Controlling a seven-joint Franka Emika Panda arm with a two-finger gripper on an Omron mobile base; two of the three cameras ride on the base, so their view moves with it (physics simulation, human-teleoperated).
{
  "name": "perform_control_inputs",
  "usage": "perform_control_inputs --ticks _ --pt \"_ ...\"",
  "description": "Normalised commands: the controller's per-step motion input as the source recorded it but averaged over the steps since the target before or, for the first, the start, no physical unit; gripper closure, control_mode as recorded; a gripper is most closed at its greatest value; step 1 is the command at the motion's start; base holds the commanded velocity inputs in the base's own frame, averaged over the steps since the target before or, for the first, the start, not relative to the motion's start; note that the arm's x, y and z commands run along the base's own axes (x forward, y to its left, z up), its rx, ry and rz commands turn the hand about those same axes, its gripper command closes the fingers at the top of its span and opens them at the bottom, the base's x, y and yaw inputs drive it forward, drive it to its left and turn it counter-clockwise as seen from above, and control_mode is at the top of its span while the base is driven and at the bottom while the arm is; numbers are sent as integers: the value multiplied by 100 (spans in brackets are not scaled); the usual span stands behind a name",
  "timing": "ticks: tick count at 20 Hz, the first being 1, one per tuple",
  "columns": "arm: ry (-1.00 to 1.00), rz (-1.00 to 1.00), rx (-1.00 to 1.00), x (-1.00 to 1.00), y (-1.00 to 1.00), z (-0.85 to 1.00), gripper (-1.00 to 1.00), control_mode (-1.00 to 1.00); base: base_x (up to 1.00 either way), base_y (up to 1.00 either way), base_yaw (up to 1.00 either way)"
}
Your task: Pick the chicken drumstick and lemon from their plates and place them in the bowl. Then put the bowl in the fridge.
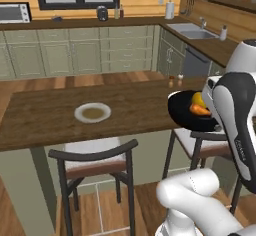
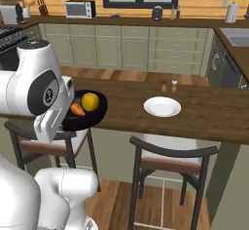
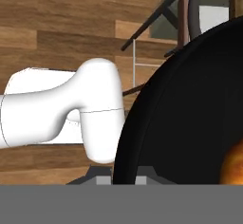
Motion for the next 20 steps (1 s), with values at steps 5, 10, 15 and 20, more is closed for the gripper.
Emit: perform_control_inputs --ticks 5,10,15,20 --pt "0 0 0 0 0 0 100 100 -35 100 0" --pt "0 0 0 0 0 0 100 100 -53 100 0" --pt "0 0 0 0 0 0 100 100 -14 100 0" --pt "0 0 0 0 0 0 100 100 2 100 0"
